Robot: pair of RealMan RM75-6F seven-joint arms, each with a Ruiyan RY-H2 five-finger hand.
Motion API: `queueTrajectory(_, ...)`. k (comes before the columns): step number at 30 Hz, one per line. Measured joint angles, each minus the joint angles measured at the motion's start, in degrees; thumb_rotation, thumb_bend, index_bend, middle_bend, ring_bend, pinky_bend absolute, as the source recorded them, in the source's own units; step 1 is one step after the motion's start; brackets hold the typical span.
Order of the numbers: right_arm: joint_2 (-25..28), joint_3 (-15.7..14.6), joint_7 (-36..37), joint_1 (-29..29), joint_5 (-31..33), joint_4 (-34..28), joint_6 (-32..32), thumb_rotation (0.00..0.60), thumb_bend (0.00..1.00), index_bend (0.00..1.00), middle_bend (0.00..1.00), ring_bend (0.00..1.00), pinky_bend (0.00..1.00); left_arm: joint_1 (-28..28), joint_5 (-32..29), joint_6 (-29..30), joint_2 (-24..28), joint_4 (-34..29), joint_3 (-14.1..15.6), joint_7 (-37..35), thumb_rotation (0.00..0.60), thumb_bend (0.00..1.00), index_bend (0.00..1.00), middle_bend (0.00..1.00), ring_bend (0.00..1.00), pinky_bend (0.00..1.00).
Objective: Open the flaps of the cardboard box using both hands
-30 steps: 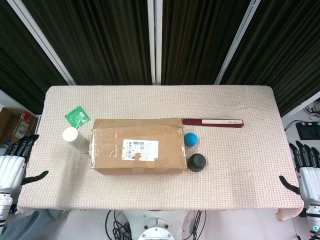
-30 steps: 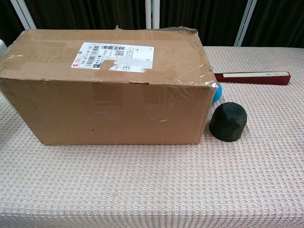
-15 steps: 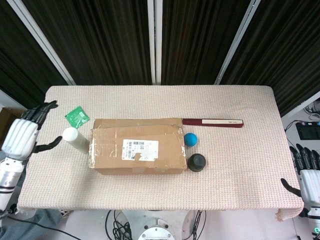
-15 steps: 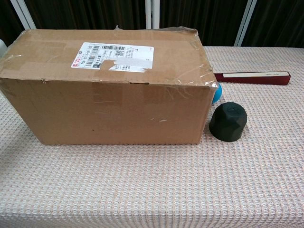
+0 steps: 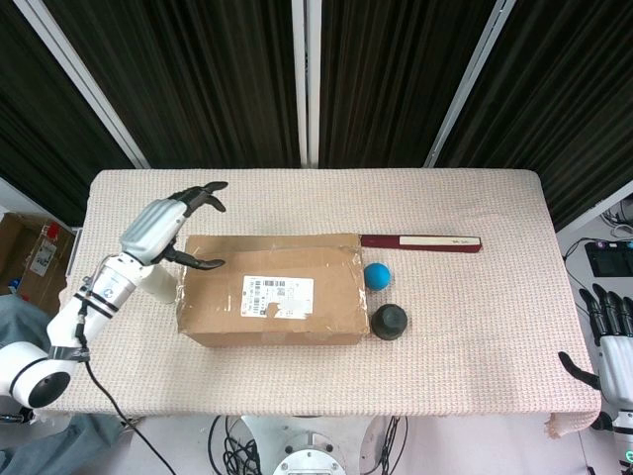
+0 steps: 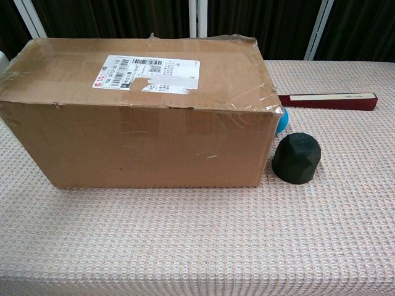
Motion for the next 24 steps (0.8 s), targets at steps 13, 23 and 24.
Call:
queueTrajectory(13, -0.4, 0.7, 1.8, 0.1, 0.7, 1.5, -0.4, 0.6, 0.12, 0.0, 0.0, 0.0, 0.0, -5.6, -3.4, -12.7, 0.4, 1.9, 1.7, -3.5, 0.322, 0.0, 0.12, 0.35, 0.15, 0.2)
queueTrajectory(23, -0.8, 0.8, 2.0, 0.4, 0.8, 2.0, -0.8, 0.6, 0.12, 0.0, 0.0, 0.0, 0.0, -7.1, -3.9, -16.3, 1.0, 2.7, 3.5, -2.6, 0.286, 0.0, 0.13, 0.34, 0.15, 0.2)
queueTrajectory(24, -0.8, 0.8, 2.1, 0.4, 0.8, 2.1, -0.8, 0.6, 0.12, 0.0, 0.0, 0.0, 0.0, -7.3, -4.0, -16.6, 1.0, 2.8, 3.8, -2.4, 0.286, 0.0, 0.13, 0.34, 0.15, 0.2)
